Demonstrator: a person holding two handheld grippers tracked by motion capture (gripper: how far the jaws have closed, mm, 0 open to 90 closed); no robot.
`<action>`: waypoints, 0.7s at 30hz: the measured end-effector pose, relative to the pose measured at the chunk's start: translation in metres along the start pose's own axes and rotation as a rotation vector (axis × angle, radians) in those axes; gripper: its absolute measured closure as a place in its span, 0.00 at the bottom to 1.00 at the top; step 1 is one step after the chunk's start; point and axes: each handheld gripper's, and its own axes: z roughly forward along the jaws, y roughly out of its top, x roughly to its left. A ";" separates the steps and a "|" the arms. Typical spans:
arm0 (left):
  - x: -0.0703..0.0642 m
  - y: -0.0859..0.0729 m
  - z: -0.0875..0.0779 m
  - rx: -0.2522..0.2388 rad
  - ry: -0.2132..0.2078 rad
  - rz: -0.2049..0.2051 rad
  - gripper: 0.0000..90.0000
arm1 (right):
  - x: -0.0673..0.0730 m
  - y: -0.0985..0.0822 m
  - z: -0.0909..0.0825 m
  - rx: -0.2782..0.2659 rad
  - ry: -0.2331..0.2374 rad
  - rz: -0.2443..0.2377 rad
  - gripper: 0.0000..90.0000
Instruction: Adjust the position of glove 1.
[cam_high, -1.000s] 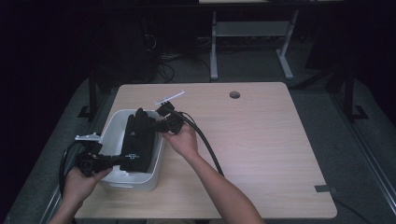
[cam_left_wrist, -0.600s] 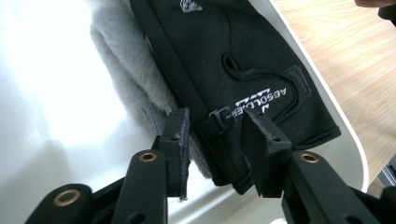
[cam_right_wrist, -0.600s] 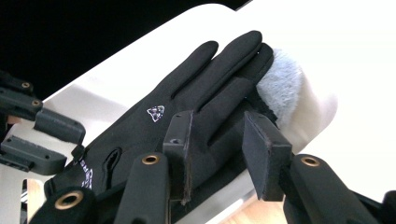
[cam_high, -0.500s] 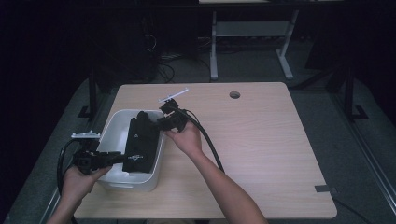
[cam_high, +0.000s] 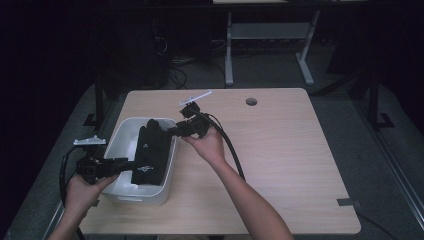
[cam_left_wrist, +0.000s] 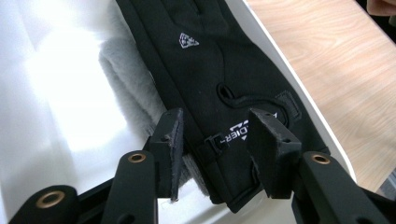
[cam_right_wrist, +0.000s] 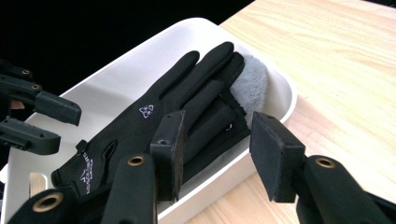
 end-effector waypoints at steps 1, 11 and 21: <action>0.000 0.000 0.000 -0.009 -0.004 -0.002 0.62 | 0.000 0.000 0.000 0.000 0.000 0.000 0.60; -0.006 0.007 0.000 -0.027 -0.001 -0.004 0.55 | -0.008 0.000 -0.015 -0.013 -0.012 0.008 0.53; -0.015 0.015 0.000 -0.029 -0.026 0.036 0.52 | -0.015 -0.001 -0.029 -0.030 -0.017 0.017 0.47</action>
